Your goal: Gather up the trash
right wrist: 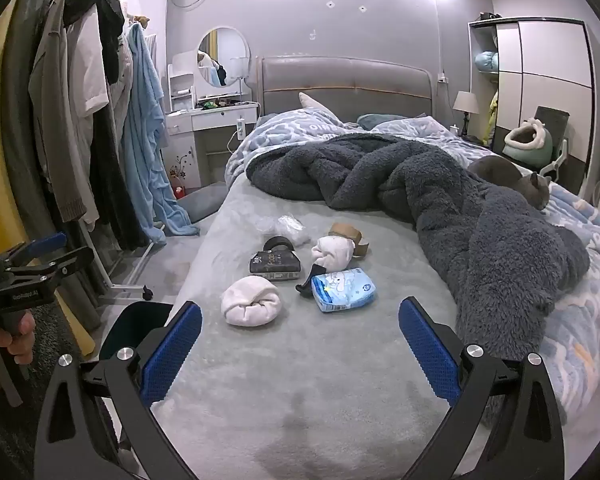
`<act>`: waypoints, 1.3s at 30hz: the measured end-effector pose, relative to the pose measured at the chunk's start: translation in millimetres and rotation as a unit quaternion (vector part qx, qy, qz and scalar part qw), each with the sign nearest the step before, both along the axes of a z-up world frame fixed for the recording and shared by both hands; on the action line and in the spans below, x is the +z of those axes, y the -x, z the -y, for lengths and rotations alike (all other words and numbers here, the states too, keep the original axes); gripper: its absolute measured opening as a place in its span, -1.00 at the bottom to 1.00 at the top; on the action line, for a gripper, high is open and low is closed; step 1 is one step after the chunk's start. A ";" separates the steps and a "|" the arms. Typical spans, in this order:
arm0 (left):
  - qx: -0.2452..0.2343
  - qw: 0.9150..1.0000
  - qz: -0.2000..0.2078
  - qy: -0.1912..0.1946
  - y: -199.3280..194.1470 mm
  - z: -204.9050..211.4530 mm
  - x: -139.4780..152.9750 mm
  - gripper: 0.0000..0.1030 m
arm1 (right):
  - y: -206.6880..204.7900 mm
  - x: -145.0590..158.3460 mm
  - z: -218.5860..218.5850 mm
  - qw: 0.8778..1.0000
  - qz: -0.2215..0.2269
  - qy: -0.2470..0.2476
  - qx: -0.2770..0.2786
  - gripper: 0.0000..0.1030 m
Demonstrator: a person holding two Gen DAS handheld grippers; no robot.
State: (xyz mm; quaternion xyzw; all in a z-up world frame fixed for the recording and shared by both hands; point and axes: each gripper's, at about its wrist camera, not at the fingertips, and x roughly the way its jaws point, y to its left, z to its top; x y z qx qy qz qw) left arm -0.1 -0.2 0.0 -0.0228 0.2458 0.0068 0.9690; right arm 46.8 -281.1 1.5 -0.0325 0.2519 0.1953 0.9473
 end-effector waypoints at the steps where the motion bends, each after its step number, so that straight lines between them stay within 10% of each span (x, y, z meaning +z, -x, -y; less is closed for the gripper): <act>1: 0.000 1.000 0.000 -0.001 0.0 0.0 0.0 0.94 | 0.0 0.0 0.0 1.000 0.000 0.000 0.000 0.94; 39: 0.000 1.000 0.001 -0.002 0.1 0.2 0.0 0.94 | 0.5 0.9 2.5 1.000 0.000 -0.010 0.000 0.94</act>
